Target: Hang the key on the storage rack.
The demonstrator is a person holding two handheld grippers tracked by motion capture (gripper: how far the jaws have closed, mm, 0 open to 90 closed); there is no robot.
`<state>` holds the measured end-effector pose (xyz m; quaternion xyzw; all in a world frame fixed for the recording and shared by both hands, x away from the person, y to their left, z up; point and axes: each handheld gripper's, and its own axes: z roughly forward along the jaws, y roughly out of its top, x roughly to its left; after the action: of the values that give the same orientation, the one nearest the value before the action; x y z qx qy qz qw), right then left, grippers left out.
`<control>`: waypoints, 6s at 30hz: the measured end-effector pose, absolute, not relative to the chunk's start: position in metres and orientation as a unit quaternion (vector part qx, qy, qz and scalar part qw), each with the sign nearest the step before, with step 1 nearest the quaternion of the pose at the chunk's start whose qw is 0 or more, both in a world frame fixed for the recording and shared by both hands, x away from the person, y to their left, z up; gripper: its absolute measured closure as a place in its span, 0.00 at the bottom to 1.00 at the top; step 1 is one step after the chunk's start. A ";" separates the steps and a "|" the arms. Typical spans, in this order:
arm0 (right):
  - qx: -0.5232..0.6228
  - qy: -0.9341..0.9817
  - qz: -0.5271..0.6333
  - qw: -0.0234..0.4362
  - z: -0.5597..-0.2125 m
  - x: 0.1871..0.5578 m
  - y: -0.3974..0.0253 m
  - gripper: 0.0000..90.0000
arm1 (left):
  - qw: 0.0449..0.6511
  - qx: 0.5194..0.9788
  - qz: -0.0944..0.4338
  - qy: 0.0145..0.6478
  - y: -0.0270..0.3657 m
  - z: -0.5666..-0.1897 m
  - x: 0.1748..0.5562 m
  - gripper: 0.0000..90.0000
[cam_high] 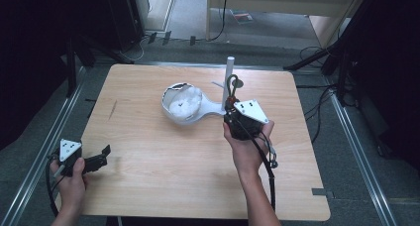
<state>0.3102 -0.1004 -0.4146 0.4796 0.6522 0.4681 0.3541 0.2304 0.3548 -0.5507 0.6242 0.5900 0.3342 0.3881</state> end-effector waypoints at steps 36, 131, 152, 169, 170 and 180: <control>0.504 0.670 0.439 0.324 -0.437 0.354 -0.096 0.77 | 0.391 0.621 0.335 0.591 0.355 -0.551 0.230 0.00; 0.547 0.668 0.401 0.305 -0.517 0.255 -0.265 0.00 | 0.387 0.624 0.337 0.589 0.354 -0.551 0.230 0.00; 0.578 0.648 0.389 0.307 -0.530 0.227 -0.315 0.00 | 0.387 0.623 0.338 0.589 0.354 -0.551 0.230 0.00; 0.594 0.635 0.387 0.307 -0.543 0.210 -0.344 0.00 | 0.386 0.623 0.338 0.590 0.354 -0.551 0.230 0.00; 0.595 0.632 0.389 0.308 -0.543 0.209 -0.344 0.00 | 0.387 0.623 0.338 0.590 0.354 -0.551 0.230 0.00; 0.597 0.626 0.396 0.307 -0.547 0.203 -0.348 0.00 | 0.388 0.622 0.339 0.590 0.354 -0.551 0.229 0.00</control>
<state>0.2027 -0.3481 -0.5467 0.5973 0.6261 0.3964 0.3066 0.2292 0.3539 -0.5507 0.6221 0.5898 0.3387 0.3878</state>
